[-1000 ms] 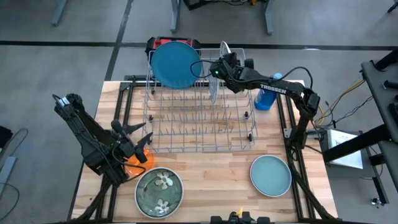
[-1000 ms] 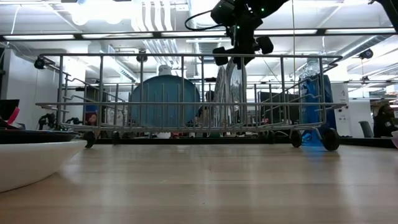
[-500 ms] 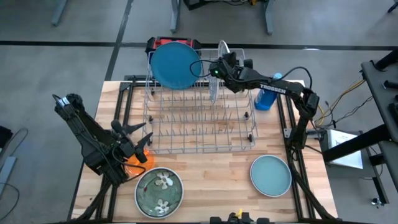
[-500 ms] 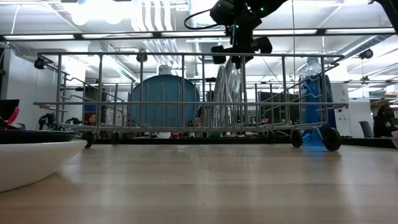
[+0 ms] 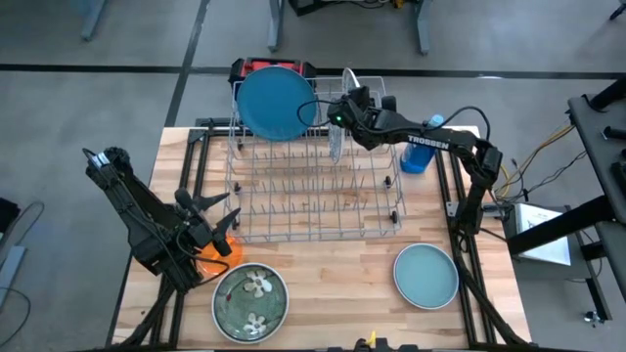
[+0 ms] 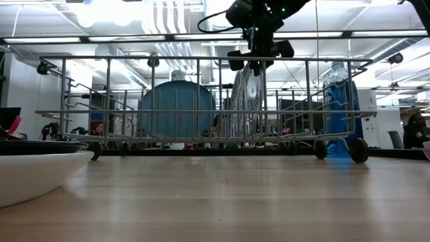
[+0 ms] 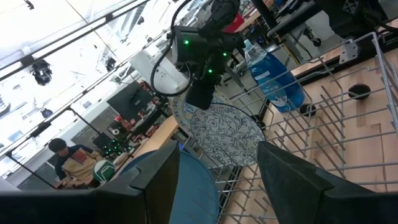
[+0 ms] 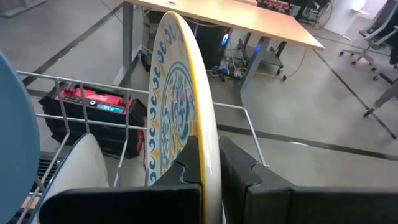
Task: Sort dishes
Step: Put the white-orange patterned plate in the dish rack, then put the green plate in the dish rack
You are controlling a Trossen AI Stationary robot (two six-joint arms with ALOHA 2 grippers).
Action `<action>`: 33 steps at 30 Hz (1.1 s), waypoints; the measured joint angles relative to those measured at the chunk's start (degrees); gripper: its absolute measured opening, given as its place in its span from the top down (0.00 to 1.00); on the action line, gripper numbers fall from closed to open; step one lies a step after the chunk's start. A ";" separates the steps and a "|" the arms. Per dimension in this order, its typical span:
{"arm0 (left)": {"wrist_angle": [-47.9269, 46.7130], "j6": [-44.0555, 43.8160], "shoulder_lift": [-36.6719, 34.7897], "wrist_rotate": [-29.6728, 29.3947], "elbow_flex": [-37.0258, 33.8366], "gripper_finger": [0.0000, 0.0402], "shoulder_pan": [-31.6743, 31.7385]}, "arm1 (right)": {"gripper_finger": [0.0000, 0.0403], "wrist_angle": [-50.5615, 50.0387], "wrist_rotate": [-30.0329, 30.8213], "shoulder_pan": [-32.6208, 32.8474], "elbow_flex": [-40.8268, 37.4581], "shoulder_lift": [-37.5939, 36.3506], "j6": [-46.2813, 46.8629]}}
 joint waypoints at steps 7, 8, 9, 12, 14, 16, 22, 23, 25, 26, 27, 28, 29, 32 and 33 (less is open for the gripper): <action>0.02 0.00 0.00 0.00 0.00 0.49 0.00 | 0.88 -0.20 -3.32 0.02 -0.02 -0.09 0.00; 0.02 -0.01 0.00 0.00 0.00 0.49 0.01 | 0.86 -0.12 -4.15 0.04 -0.02 -0.09 0.00; 0.02 0.00 0.00 0.00 0.00 0.49 0.02 | 0.84 0.04 -4.38 0.06 -0.02 -0.09 0.04; 0.02 0.00 0.00 0.00 0.00 0.49 0.02 | 0.80 -0.12 -4.43 0.09 -0.09 -0.09 -0.05; 0.04 0.00 0.00 0.00 0.00 0.49 0.01 | 0.79 -0.26 -4.55 0.11 -0.16 -0.09 -0.06; 0.03 -0.02 0.00 0.00 0.00 0.49 0.00 | 0.79 -0.24 -5.48 0.06 -0.24 -0.09 -0.03; 0.04 0.00 0.00 0.00 0.00 0.49 0.02 | 0.83 -0.52 -6.43 0.10 -0.35 -0.09 -0.16; 0.04 0.00 0.00 0.00 0.00 0.49 0.00 | 0.83 -0.66 -6.41 0.16 -0.35 -0.09 -0.18; 0.04 0.00 0.00 0.00 0.00 0.49 0.00 | 0.84 -1.11 -6.41 0.22 -0.35 -0.09 -0.22; 0.04 0.00 0.00 0.00 0.00 0.49 0.00 | 0.85 -1.14 -6.41 0.28 -0.35 -0.09 -0.22; 0.04 -0.01 0.00 0.00 0.00 0.49 0.00 | 0.85 -1.14 -6.43 0.32 -0.35 -0.09 -0.24; 0.04 0.00 0.00 0.00 0.00 0.49 0.00 | 0.86 -1.14 -6.41 0.40 -0.35 -0.09 -0.24; 0.04 -0.02 0.00 0.00 0.00 0.49 0.00 | 0.86 -1.21 -6.41 0.43 -0.35 -0.09 -0.27; 0.04 0.00 0.00 0.00 0.00 0.49 0.02 | 0.86 -1.36 -6.41 0.44 -0.35 -0.09 -0.37; 0.04 0.00 0.00 0.00 0.00 0.49 0.00 | 0.85 -1.48 -6.39 0.50 -0.35 -0.11 -0.37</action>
